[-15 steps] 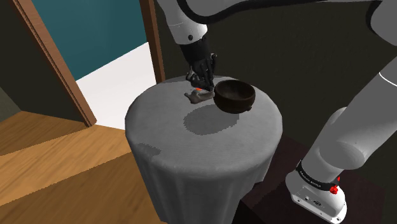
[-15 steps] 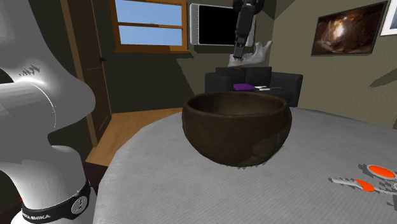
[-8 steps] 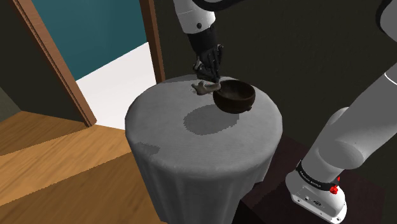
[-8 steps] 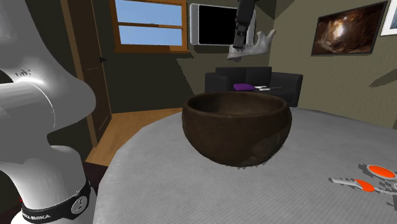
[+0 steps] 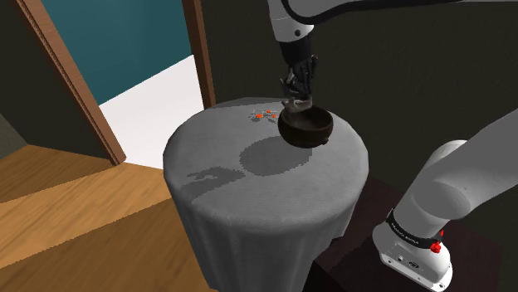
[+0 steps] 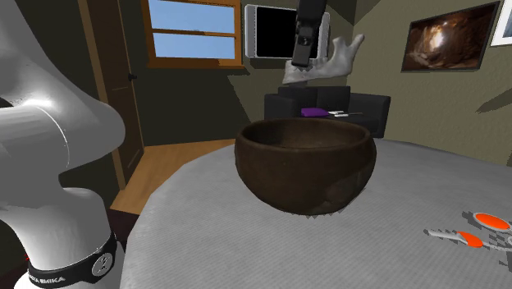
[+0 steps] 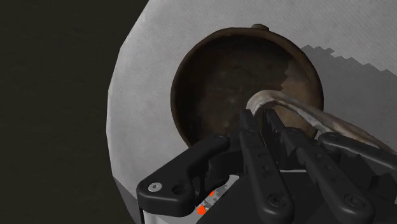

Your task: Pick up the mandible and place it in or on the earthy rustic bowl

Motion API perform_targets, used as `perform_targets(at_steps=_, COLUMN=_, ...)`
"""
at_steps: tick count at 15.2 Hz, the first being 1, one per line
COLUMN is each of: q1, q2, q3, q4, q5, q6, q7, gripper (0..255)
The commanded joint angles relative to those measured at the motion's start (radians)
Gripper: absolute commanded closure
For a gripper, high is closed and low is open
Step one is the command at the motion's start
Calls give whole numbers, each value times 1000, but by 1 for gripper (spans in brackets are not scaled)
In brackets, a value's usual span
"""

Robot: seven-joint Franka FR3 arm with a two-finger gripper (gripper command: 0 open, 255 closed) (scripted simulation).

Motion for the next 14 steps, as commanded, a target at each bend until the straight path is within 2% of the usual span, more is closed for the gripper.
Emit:
perform_targets(at_steps=1, q1=-13, q2=-25, q3=-36, q4=-35, q5=-15, q6=21, q7=-50, gripper=255)
perform_targets(at_steps=3, q1=-32, q2=-60, q3=-88, q4=-84, q5=-38, q6=51, q7=-115, gripper=255)
perform_targets(at_steps=14, q1=-25, q2=-73, q3=-87, q4=-226, q5=-32, q6=176, q7=-86, gripper=255)
